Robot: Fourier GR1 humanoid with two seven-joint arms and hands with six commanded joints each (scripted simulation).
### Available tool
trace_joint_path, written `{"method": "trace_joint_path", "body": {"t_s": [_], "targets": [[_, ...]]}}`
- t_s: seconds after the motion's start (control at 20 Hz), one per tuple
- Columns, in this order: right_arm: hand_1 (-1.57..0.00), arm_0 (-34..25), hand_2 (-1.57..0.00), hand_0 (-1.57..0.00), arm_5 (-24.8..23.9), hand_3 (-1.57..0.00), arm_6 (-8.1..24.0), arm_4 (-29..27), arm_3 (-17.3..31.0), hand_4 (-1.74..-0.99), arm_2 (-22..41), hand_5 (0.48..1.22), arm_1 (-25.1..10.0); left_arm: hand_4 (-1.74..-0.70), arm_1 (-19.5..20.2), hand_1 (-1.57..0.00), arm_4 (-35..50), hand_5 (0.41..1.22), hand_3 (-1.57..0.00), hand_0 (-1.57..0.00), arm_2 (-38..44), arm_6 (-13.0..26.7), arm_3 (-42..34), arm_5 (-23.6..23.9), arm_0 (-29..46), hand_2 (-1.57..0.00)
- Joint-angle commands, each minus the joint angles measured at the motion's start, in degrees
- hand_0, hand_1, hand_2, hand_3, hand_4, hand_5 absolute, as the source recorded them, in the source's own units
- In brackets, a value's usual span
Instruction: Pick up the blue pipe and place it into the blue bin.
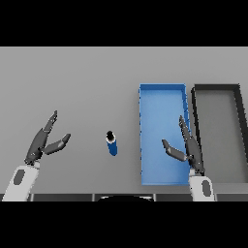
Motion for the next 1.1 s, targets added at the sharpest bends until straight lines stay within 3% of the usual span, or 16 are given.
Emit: {"method": "trace_joint_path", "body": {"t_s": [0.0, 0.1, 0.2, 0.4, 0.5, 0.9, 1.05], "targets": [[0.0, -0.4, 0.0, 0.0, 0.26, 0.0, 0.59, -0.52, 0.19, -1.225, -0.34, 0.592, -0.22, -1.01, 0.01, 0.0, 0.7, 0.592, 0.0, 0.0, -0.41, -0.5, -0.2, -1.47, 0.11, 0.0], [0.0, -0.83, 0.0, 0.0, 0.31, 0.0, 1.23, -0.16, -0.17, -1.216, 0.15, 0.587, -0.14, -1.02, 0.68, 0.0, 0.85, 0.587, 0.0, 0.0, -1.76, -1.11, -1.66, -3.94, -0.15, 0.0], [0.0, -0.47, 0.0, 0.0, 0.28, 0.0, -0.36, 0.21, -0.19, -1.22, 0.17, 0.589, -0.43, -1.02, 1.9, 0.0, 0.05, 0.573, 0.0, 0.0, -3.86, -1.24, -4.12, -6.17, 1.48, 0.0], [0.0, -0.68, 0.0, 0.0, 0.8, 0.0, -1.78, 0.11, 0.03, -1.229, 0.19, 0.606, -0.76, -1.05, 3.52, 0.0, 0.94, 0.513, 0.0, 0.0, -6.96, 4.03, -7.57, -10.22, 0.66, 0.0], [0.0, -0.15, 0.0, 0.0, 1.2, 0.0, -2.77, -0.44, -0.48, -1.239, -0.16, 0.606, -1.13, -1.08, 2.12, 0.0, 0.28, 0.488, 0.0, 0.0, -9.59, 6.09, -8.51, -11.19, 0.53, 0.0], [0.0, 0.76, 0.0, 0.0, 0.59, 0.0, -2.81, 0.12, -0.99, -1.27, 0.66, 0.617, 0.3, -1.12, -5.19, 0.0, -4.47, 0.446, 0.0, 0.0, -16.44, 7.05, -6.15, -12.36, -2.91, 0.0], [0.0, 0.62, 0.0, 0.0, 0.54, 0.0, -1.14, -0.47, -1.3, -1.275, -0.03, 0.615, -0.08, -1.12, -9.14, 0.0, -6.48, 0.446, 0.0, 0.0, -17.95, 8.03, -2.07, -11.69, -5.22, 0.0]]}}
